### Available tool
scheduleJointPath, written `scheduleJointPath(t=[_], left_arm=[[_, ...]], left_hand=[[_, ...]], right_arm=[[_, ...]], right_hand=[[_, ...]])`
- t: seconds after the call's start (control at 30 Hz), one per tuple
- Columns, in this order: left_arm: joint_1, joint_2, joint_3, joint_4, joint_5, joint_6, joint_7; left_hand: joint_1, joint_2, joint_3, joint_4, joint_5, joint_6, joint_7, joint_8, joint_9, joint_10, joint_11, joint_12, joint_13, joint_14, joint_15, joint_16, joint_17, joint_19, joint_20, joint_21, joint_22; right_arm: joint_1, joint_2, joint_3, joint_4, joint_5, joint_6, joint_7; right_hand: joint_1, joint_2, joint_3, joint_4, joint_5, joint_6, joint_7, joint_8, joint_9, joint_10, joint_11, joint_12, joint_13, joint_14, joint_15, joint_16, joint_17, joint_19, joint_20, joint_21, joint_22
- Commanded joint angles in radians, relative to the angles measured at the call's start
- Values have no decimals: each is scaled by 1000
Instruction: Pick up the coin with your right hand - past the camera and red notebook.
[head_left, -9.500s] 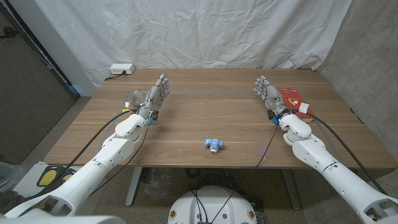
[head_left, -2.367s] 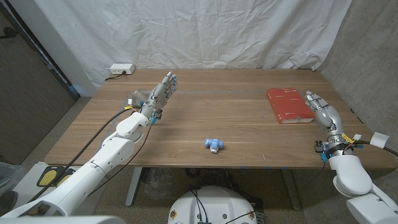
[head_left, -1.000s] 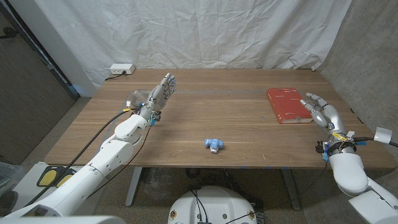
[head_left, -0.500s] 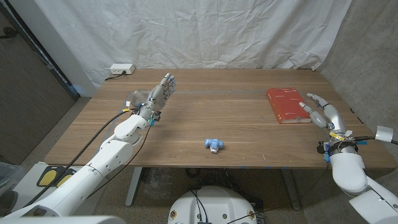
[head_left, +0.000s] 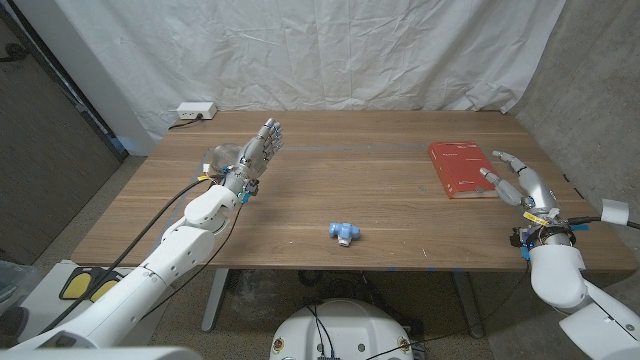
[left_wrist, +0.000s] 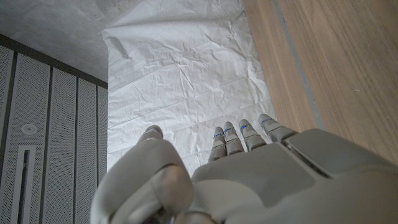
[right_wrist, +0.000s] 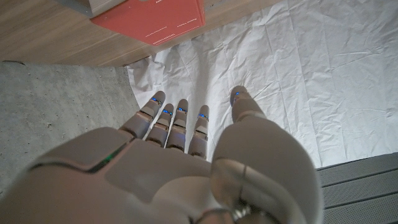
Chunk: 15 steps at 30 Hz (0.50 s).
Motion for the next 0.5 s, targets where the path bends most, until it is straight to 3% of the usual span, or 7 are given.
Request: scheduleJointPath(t=[0.03,0.5], left_arm=[[8,1,-6,-6,0,-4,9],[9,8,-12,-16,3,0,16]], left_hand=[[5,8,-2,-1,-1,11,5,0,6,5,-2,-2,5,0,-2,-2,4,-6,-36,-3,3],[6,10,-4,-1,-2,10,3,-1,6,3,-2,-2,5,-2,-3,-3,4,-6,-36,-3,3]], right_arm=[[8,-34,-20,-8,-53,-75,-4],[33,-73,-86,2,-137,-172,-44]], right_hand=[[21,-3,10,-1,6,5,-8,5,5,4,-10,-2,3,2,-8,-3,0,12,-10,2,2],[51,-12,10,3,7,12,-21,9,10,2,-24,-2,4,2,-11,-3,0,10,-11,1,3]])
